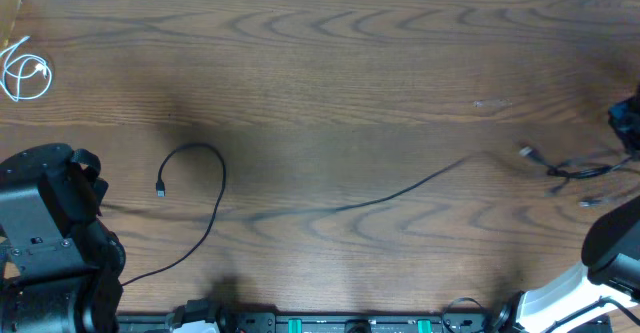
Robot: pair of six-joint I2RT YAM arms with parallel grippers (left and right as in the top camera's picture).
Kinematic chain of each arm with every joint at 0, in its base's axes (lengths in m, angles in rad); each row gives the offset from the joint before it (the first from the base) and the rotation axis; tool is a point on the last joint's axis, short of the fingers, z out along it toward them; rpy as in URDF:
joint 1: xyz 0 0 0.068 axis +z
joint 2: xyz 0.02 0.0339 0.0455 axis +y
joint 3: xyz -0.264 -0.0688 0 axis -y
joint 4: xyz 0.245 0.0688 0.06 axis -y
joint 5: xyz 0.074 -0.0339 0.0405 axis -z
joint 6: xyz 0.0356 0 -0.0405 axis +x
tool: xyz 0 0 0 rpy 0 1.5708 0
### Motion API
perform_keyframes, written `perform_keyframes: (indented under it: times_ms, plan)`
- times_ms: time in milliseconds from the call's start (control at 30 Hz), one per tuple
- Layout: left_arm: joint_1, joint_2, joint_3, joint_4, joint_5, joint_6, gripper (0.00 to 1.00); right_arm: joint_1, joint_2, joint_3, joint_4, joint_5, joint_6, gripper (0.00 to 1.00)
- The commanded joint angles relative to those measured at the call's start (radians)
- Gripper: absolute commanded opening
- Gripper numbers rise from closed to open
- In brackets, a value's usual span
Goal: Untangle cables
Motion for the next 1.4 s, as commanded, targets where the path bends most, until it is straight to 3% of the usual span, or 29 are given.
perform_keyframes:
  times_ms: [0, 67, 200, 333, 433, 600, 800, 933, 1100, 1367]
  plan:
    - [0.006, 0.0, 0.005, -0.004, -0.027, -0.009, 0.07, -0.057, 0.0, -0.005, 0.005, -0.13, -0.02, 0.06]
    - [0.006, 0.001, 0.005, -0.003, -0.01, -0.009, 0.08, -0.07, 0.0, -0.005, 0.033, -0.24, -0.143, 0.07]
    - [0.006, 0.001, 0.005, -0.003, 0.035, -0.004, 0.08, -0.065, 0.0, -0.005, 0.055, -0.417, -0.305, 0.21]
    - [0.006, 0.001, 0.005, -0.003, 0.071, 0.011, 0.08, -0.029, 0.0, -0.005, 0.049, -0.535, -0.435, 0.46]
    - [0.006, 0.002, 0.005, -0.003, 0.093, 0.011, 0.08, 0.016, 0.0, -0.007, 0.028, -0.597, -0.521, 0.7]
    - [0.006, 0.019, 0.005, 0.008, 0.253, 0.07, 0.08, 0.145, 0.0, -0.013, -0.005, -0.683, -0.662, 0.86]
    - [0.006, 0.081, 0.005, 0.024, 0.447, 0.212, 0.08, 0.36, 0.0, -0.057, -0.006, -0.682, -0.713, 0.99]
    - [0.006, 0.13, 0.005, 0.016, 0.52, 0.267, 0.08, 0.491, 0.0, -0.111, 0.034, -0.682, -0.676, 0.99]
    - [0.006, 0.169, 0.005, 0.009, 0.524, 0.266, 0.08, 0.614, 0.0, -0.172, 0.061, -0.648, -0.526, 0.99]
    - [0.006, 0.174, 0.005, 0.005, 0.523, 0.274, 0.08, 0.76, -0.004, -0.182, 0.017, -0.599, -0.443, 0.99]
